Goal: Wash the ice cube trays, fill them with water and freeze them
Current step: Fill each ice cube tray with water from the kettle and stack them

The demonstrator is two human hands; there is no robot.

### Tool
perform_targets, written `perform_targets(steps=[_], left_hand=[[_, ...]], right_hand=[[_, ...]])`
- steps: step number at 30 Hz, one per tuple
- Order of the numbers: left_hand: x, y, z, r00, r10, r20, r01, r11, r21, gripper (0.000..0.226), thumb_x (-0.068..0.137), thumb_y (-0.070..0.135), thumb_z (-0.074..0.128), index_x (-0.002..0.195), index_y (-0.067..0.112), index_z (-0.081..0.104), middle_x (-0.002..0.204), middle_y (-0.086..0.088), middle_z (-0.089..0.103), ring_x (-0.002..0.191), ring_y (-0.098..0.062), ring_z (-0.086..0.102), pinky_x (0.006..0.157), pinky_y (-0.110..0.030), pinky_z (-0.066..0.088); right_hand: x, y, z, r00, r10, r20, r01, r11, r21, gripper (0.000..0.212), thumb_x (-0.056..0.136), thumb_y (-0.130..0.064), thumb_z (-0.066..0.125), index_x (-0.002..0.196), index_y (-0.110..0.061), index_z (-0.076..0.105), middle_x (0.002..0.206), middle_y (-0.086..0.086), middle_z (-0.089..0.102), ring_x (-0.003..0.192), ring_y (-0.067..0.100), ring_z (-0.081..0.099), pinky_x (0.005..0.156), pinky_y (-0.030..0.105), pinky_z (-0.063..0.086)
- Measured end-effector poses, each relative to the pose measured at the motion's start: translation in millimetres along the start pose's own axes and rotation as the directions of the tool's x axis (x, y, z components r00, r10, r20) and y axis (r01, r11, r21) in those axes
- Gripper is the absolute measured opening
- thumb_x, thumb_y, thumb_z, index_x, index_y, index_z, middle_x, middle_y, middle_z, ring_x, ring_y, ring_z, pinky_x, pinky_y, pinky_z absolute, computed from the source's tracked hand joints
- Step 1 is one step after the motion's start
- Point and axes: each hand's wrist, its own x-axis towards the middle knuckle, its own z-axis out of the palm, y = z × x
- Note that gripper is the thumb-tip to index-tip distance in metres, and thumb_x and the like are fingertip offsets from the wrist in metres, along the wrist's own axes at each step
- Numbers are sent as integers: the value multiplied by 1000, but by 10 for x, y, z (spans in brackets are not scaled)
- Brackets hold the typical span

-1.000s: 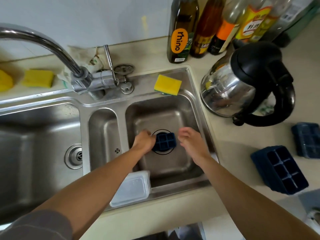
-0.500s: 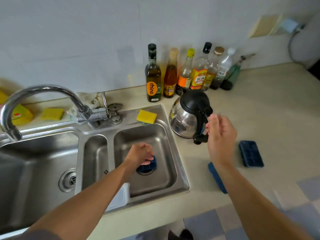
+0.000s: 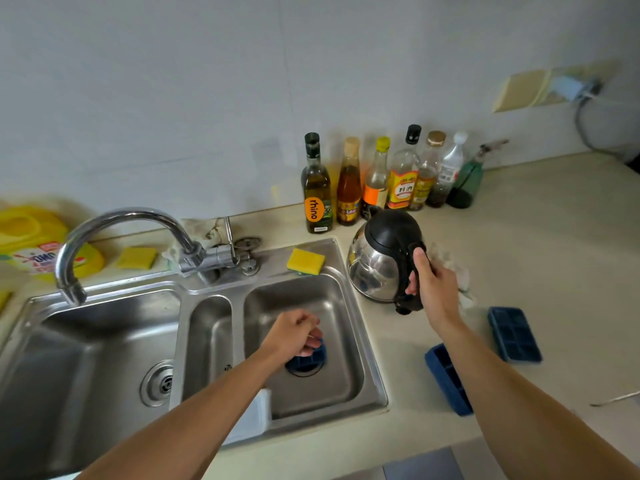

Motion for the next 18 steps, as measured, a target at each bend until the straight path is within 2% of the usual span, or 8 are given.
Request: perform_targets(steps=[3,5,7,10,13,18], left_hand=[[16,-37,-43,1000,-6,5,6,1000,5,25,106,12,45,119,-3,61,99,-17,68,73,-22,63,64,-28,51],[45,-78,-60,1000,-16,9,16,1000,-2,25,106,14,46,118,-1,62,98,-15,70,75,-22,64,65,-28,53],[86,-128,-56,1000,-26,6,26,1000,-17,25,106,15,46,116,0,63,96,-13,70,75,-21,65,64,-29,54],[140,-212,-15,999,-38,-11,37,996,-82,27,107,20,44,113,2,63,93,-14,71,72,-22,65,63,-31,55],[197,-292,58,999,-28,-25,24,988,-153,25,107,25,46,111,7,62,103,-16,70,82,-25,67,80,-44,59],[171,-431,209,999,-29,-45,14,952,-305,25,107,28,47,120,12,60,117,-8,63,98,-25,65,87,-42,56]], right_hand=[[-18,-35,40,999,27,-35,-26,999,24,63,97,-60,53,62,-8,60,52,5,57,48,19,54,61,34,51],[-93,-37,80,997,32,-64,-30,999,41,64,97,-59,54,63,-5,61,50,4,56,45,16,52,51,24,49],[-220,-3,123,996,23,-87,-16,997,77,63,97,-56,56,63,-4,60,50,5,55,43,16,49,45,20,46],[-442,76,141,993,37,-108,-28,996,87,59,96,-53,59,58,-8,59,49,5,55,41,15,49,44,20,46],[-661,98,62,994,69,-89,-59,992,108,54,94,-52,63,56,-14,60,51,4,56,41,15,47,42,22,45],[-1026,47,-151,999,50,-6,-49,999,15,67,79,-70,60,56,-8,59,50,7,56,42,18,49,44,22,46]])
